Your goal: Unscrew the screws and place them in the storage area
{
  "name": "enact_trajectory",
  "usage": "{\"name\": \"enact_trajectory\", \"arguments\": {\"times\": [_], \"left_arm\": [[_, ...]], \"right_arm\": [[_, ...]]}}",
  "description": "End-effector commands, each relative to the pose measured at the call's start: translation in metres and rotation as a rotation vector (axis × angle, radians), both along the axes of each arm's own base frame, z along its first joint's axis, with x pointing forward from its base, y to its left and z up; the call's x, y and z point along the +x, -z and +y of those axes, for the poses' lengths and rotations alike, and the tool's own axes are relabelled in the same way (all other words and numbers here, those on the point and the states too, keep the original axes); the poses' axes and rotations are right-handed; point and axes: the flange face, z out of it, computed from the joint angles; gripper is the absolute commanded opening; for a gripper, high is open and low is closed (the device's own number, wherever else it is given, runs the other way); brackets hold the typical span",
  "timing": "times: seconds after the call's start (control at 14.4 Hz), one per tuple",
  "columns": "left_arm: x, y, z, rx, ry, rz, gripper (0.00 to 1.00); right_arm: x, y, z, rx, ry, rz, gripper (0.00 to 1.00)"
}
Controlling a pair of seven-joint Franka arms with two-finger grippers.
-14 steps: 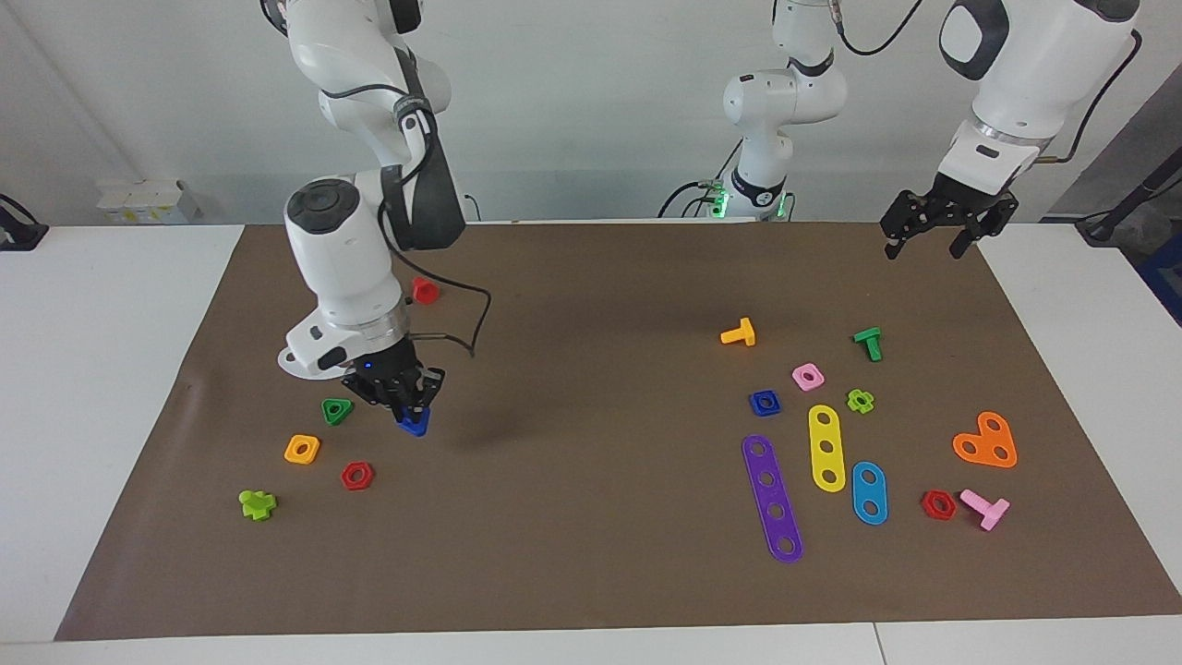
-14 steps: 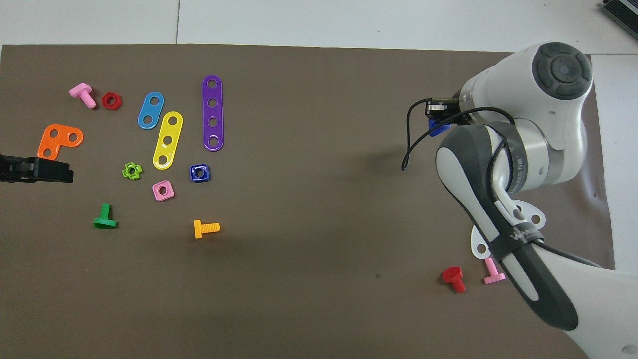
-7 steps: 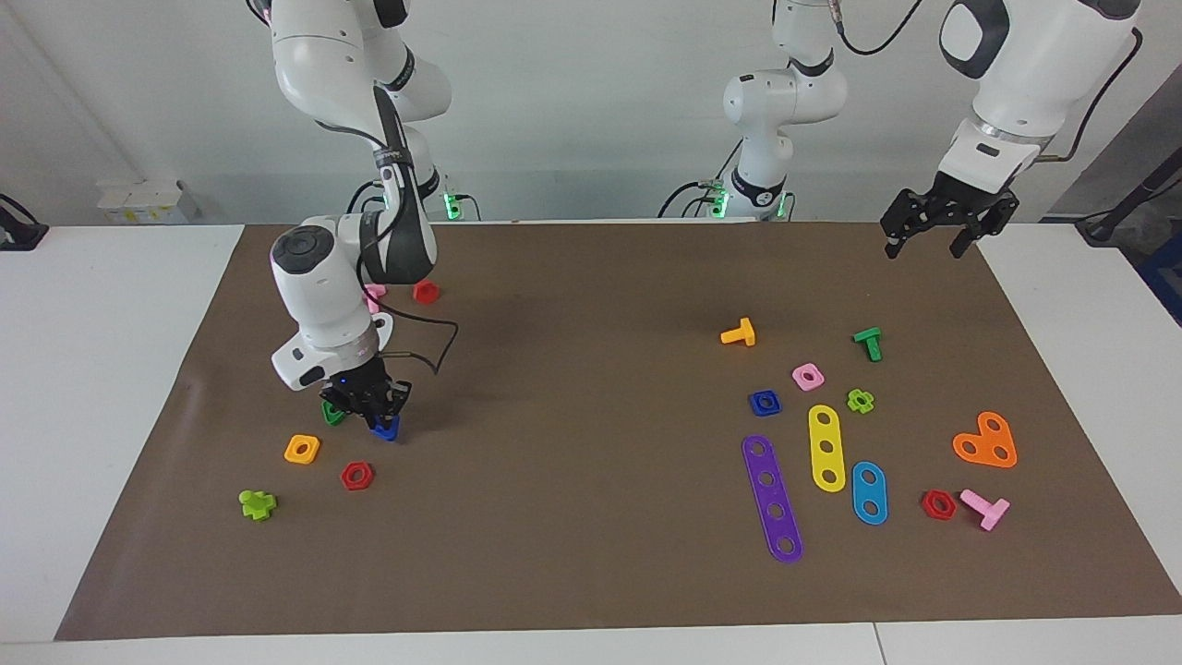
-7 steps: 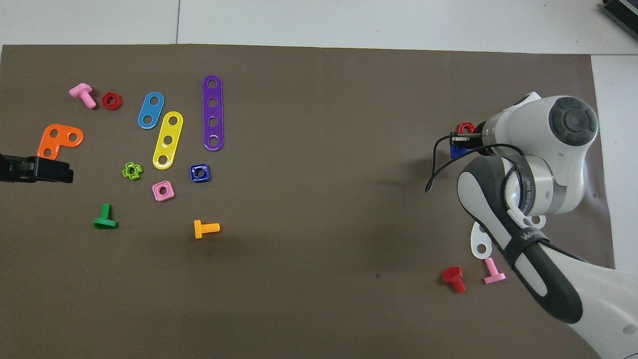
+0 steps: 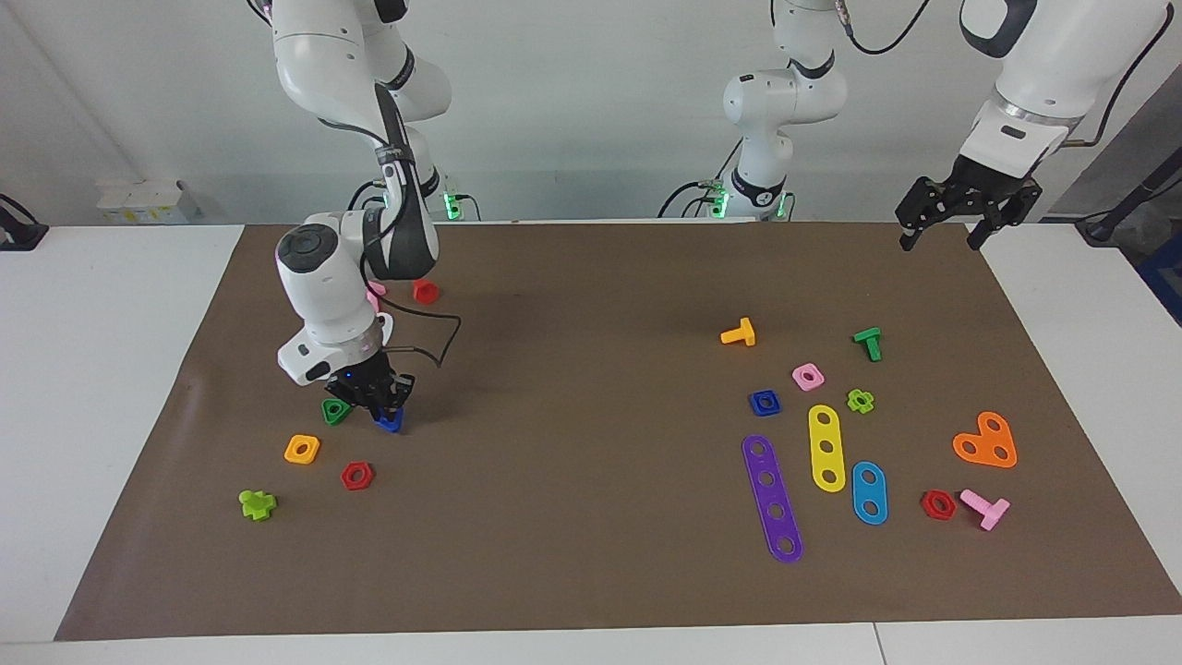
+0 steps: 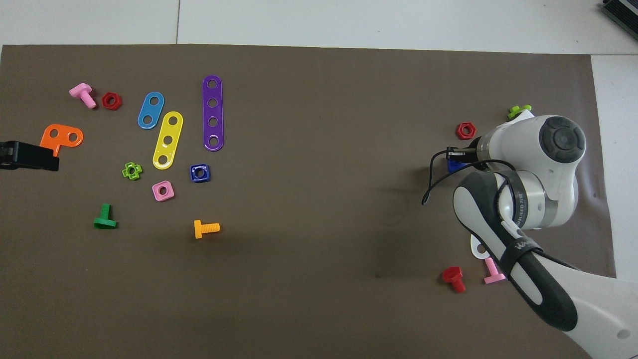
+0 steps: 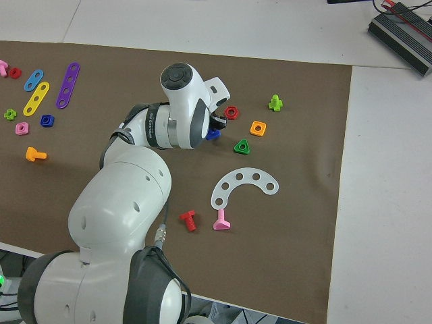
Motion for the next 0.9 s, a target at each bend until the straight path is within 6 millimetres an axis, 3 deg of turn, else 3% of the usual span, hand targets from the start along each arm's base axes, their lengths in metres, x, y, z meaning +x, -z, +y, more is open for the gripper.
{"name": "enact_trajectory", "arguments": {"times": [0.0,0.35,0.42,0.48,0.62,0.83], "left_arm": [[0.021,0.009,0.004,0.005,-0.013,0.031,1.0],[0.014,0.021,0.002,0.005,0.01,0.046,1.0],[0.011,0.026,0.003,0.005,0.017,0.043,1.0],[0.008,0.033,0.003,0.006,0.022,0.043,1.0],[0.005,0.036,0.006,0.006,0.016,0.04,1.0],[0.005,0.036,0.007,0.006,0.014,0.037,1.0]], "right_arm": [[-0.014,-0.001,-0.005,0.013,-0.028,0.02,0.0],[-0.021,0.007,-0.013,0.01,-0.035,0.024,0.0],[-0.02,0.008,-0.013,0.011,-0.03,0.024,0.38],[-0.02,0.007,-0.015,0.01,-0.024,0.023,0.99],[-0.015,-0.002,-0.013,0.012,-0.021,0.004,1.0],[0.002,-0.054,-0.017,0.007,-0.003,-0.025,1.0]]}}
